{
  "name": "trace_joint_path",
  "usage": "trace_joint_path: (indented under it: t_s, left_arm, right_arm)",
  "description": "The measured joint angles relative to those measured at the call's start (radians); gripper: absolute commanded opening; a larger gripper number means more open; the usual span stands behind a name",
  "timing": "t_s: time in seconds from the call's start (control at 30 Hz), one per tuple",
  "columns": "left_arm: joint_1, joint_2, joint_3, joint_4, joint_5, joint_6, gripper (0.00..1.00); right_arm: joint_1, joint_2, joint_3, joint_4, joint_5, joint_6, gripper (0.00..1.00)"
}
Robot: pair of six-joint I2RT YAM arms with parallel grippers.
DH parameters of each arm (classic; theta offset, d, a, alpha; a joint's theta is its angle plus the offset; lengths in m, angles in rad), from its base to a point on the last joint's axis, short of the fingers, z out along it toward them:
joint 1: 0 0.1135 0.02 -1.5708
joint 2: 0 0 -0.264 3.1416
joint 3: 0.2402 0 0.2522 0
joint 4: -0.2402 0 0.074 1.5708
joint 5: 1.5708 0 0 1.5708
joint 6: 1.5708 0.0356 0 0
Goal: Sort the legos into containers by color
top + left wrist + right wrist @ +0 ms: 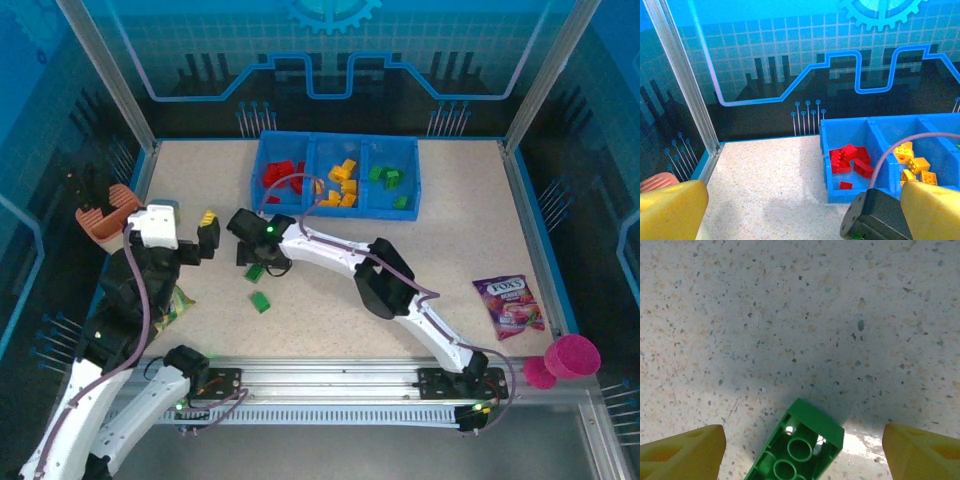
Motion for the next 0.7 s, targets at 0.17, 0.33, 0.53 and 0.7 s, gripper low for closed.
trace_joint_path:
  t_s: [0.17,0.33,0.53,0.7]
  left_arm:
    - [0.000,-0.009,-0.010,-0.002,0.016,-0.016,0.99]
    - [0.000,-0.014,-0.025,-0.002,0.021,-0.020,1.00]
    - [0.000,-0.014,-0.030,-0.002,0.021,-0.019,0.99]
    - [0.000,-0.011,-0.030,-0.002,0.021,-0.019,0.99]
  right_arm:
    - [0.001,0.043,0.055,-0.053,0.003,0.003,0.71]
    - [0.006,0.090,0.125,-0.118,0.018,-0.026,0.59]
    - [0.006,0.097,0.132,-0.155,0.029,-0.089,0.38]
    - [0.006,0.071,0.082,-0.132,0.029,-0.150,0.28]
